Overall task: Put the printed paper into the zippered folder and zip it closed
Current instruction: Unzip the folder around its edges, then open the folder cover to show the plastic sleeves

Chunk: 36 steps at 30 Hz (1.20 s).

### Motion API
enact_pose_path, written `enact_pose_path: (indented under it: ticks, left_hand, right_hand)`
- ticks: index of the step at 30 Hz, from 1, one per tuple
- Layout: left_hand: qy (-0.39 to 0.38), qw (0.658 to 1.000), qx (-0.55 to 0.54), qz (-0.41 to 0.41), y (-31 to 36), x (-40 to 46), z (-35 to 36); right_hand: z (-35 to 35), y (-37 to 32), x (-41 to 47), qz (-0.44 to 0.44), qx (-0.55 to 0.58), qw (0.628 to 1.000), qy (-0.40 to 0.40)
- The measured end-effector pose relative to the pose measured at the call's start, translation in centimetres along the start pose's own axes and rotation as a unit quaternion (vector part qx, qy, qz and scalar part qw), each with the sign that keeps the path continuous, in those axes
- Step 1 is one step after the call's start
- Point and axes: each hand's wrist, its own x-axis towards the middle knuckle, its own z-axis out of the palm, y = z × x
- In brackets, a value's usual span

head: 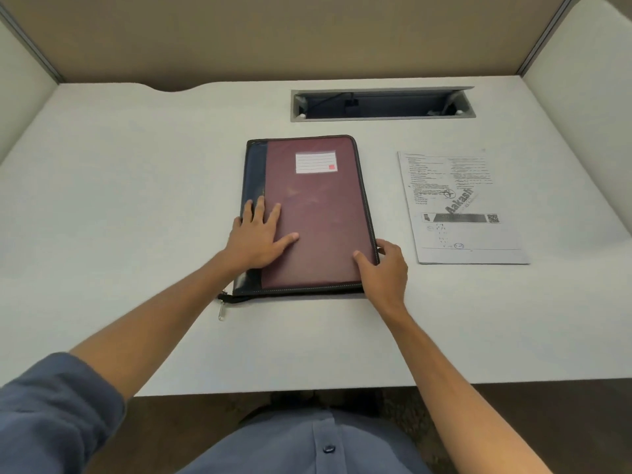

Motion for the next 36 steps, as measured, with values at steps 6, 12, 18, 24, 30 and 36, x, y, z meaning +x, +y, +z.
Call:
enact_pose_path:
  ticks: [6,12,18,24,30,36]
  left_hand:
    - [0.075,0.994,-0.075,0.026,2.1,-0.9,-5.1]
    - [0.202,0.962,-0.169,0.073,4.3,-2.2,-12.8]
    - [0.174,0.966,-0.177,0.069,3.5,-3.2,-18.7]
    - [0.151,0.938,-0.306,0.054,0.4,-4.9,-20.8]
    - [0.195,0.924,-0.328,0.034,-4.3,-5.8,-21.2]
    - [0.202,0.921,-0.331,-0.022,-9.5,-6.7,-20.6]
  right_hand:
    - [-1.7,-4.4,-1.3,-0.06,0.122,0.99,0.031]
    - [-1.6,-10.9,-3.7,-0.208,0.137,0.968,0.012]
    - [0.4,-16.1,-6.0,-0.313,0.126,0.941,-0.023]
    - [2.2,-18.3,-7.2,-0.351,0.122,0.925,-0.073]
    - [4.2,-15.8,-6.7,-0.354,0.076,0.928,-0.086]
    - [6.4,-9.1,-4.4,-0.339,-0.124,0.926,-0.107]
